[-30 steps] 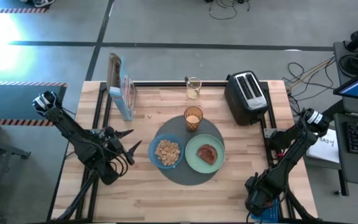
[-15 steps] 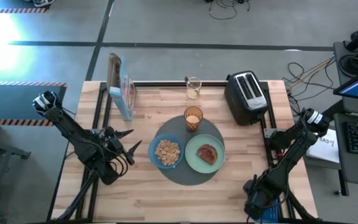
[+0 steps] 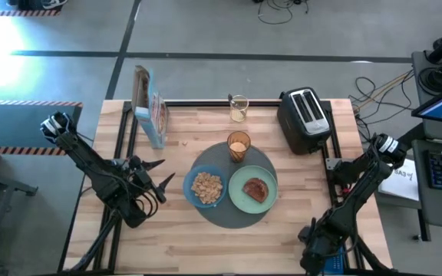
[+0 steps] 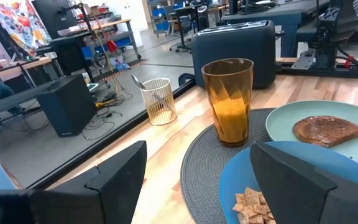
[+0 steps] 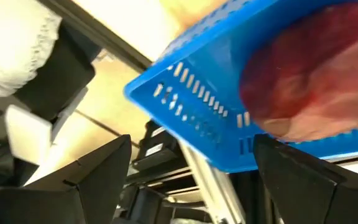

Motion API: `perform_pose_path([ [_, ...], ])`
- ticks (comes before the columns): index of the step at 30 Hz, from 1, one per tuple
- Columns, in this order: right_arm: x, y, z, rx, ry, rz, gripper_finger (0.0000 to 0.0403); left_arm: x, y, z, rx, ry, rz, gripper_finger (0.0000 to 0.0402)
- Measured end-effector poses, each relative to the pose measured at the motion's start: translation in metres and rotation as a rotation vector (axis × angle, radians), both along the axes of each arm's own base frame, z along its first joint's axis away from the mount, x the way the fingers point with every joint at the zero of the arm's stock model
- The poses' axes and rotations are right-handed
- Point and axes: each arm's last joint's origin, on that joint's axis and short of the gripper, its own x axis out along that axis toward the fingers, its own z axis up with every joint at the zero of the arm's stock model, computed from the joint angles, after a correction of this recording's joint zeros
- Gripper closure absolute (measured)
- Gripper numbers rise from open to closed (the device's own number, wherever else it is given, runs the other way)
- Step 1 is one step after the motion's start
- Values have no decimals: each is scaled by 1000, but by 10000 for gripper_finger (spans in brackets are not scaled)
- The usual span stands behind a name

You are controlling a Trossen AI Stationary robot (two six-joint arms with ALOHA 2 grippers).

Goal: Arrange a breakfast setting
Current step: Put the red apple on the light green plate

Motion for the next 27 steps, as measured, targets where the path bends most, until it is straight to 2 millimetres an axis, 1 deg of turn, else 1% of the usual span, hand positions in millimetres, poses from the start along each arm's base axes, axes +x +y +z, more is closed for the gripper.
perform_pose_path([
  [8,7,9,5,108,-90,13,76,0,0,0,5,-1,2,132],
  [12,8,11,7,122,-73,-29,76,0,0,0,5,-1,2,132],
  [15,8,10,7,125,-72,-20,76,0,0,0,5,0,1,132],
  [20,4,7,4,83,3,-29,76,0,0,0,20,11,-2,132],
  [23,3,7,6,103,25,-27,76,0,0,0,25,16,-3,132],
  [27,0,6,7,132,174,-25,76,0,0,0,25,16,-3,132],
])
